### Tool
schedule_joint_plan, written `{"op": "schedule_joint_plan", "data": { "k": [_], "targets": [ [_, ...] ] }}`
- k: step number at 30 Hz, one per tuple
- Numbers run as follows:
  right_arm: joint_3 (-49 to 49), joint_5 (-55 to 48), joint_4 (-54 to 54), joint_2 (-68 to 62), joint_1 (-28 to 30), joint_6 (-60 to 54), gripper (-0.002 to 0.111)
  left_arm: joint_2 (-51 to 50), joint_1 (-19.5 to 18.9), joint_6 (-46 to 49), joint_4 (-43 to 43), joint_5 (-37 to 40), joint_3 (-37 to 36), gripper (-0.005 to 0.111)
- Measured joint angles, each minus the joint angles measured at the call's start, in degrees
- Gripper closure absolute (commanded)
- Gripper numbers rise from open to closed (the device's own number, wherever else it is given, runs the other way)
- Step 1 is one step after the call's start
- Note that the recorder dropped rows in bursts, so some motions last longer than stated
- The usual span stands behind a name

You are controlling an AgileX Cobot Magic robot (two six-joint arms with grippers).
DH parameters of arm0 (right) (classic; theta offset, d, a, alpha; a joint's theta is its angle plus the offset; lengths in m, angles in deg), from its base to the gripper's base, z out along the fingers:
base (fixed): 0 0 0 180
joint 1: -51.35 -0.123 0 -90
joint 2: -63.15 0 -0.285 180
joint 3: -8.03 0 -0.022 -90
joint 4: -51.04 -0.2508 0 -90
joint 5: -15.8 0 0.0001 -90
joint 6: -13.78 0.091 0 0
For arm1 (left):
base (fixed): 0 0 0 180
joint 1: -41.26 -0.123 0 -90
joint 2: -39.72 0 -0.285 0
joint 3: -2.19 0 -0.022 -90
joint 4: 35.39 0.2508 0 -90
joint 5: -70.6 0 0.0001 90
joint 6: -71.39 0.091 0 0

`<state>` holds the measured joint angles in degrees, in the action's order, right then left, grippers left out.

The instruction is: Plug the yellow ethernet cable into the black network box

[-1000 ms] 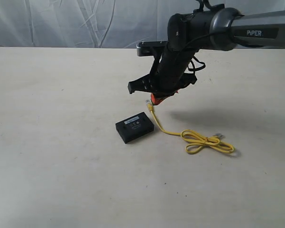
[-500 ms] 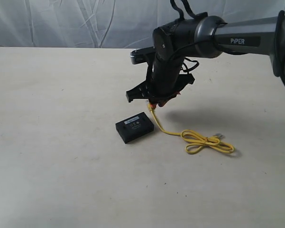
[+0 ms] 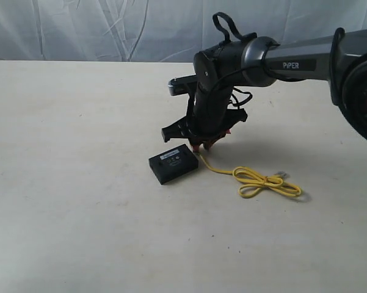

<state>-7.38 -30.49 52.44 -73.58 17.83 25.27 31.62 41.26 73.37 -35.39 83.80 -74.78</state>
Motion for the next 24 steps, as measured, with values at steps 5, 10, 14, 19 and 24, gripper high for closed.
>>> {"op": "schedule_joint_plan", "data": {
  "k": [5,10,14,19,24],
  "targets": [
    [0.0,0.2,-0.3,-0.7,-0.4,0.0,0.083,0.0,0.0,0.0,0.0,0.0,0.0,0.107],
    [-0.1,0.4,-0.1,-0.8,-0.6,0.1,0.108,0.0,0.0,0.0,0.0,0.0,0.0,0.107],
    [-0.1,0.1,0.2,-0.6,-0.6,0.2,0.108,0.0,0.0,0.0,0.0,0.0,0.0,0.107],
    [-0.1,-3.4,0.2,3.5,0.0,-0.4,0.109,0.0,0.0,0.0,0.0,0.0,0.0,0.107],
    [4.4,-4.8,0.4,10.2,2.4,-2.4,0.109,0.0,0.0,0.0,0.0,0.0,0.0,0.107]
  ]
}}
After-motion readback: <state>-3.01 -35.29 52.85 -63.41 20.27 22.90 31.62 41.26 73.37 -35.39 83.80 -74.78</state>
